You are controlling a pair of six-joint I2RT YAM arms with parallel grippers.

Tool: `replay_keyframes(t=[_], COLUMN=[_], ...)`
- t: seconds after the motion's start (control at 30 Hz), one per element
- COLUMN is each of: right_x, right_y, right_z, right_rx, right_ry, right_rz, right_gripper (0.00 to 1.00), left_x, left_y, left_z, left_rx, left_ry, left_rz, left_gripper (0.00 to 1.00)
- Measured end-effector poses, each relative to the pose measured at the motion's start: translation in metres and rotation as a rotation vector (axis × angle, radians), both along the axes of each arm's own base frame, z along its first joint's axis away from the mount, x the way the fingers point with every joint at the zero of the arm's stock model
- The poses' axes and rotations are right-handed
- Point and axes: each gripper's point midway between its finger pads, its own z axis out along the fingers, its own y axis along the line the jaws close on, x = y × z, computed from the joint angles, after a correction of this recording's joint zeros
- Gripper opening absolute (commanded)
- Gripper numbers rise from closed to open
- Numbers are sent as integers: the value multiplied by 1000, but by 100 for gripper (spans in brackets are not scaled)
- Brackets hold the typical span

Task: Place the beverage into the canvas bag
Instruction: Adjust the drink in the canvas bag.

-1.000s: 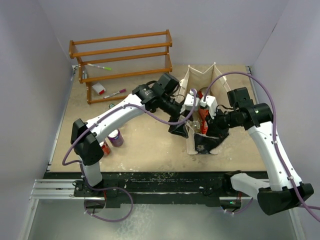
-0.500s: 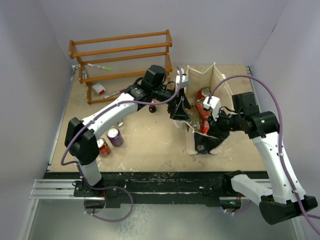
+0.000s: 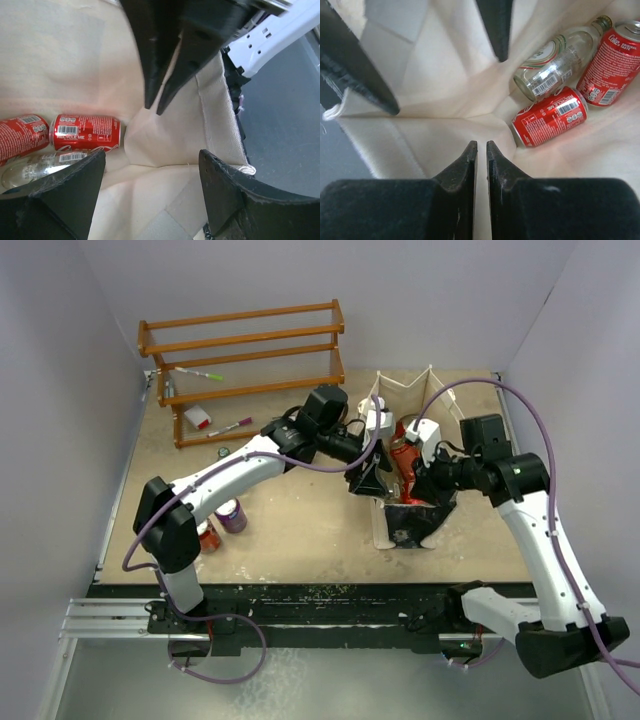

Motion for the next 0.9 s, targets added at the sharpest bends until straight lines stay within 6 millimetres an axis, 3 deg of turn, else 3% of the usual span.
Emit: replay_keyframes(t=[0.13,0.33,0.7,0.9], right_x=[16,46,104,128], right_y=[-1,-16,-34,-46], right_z=[-7,-14,-39,-63], right_rx=[5,31,9,-56], right_ry=[32,58,70,26], right_rz=[-51,-180,-345,-387], right_gripper=[15,25,60,70], left_x=[-3,-6,-5,-5], left_y=[1,1,-13,-17], left_z=[-8,-26,-52,-62], left_rx=[11,42,93,112], left_ry=[-45,-87,-128,-136], left_rz=[-30,-69,-110,-113], left_gripper=[76,77,79,80])
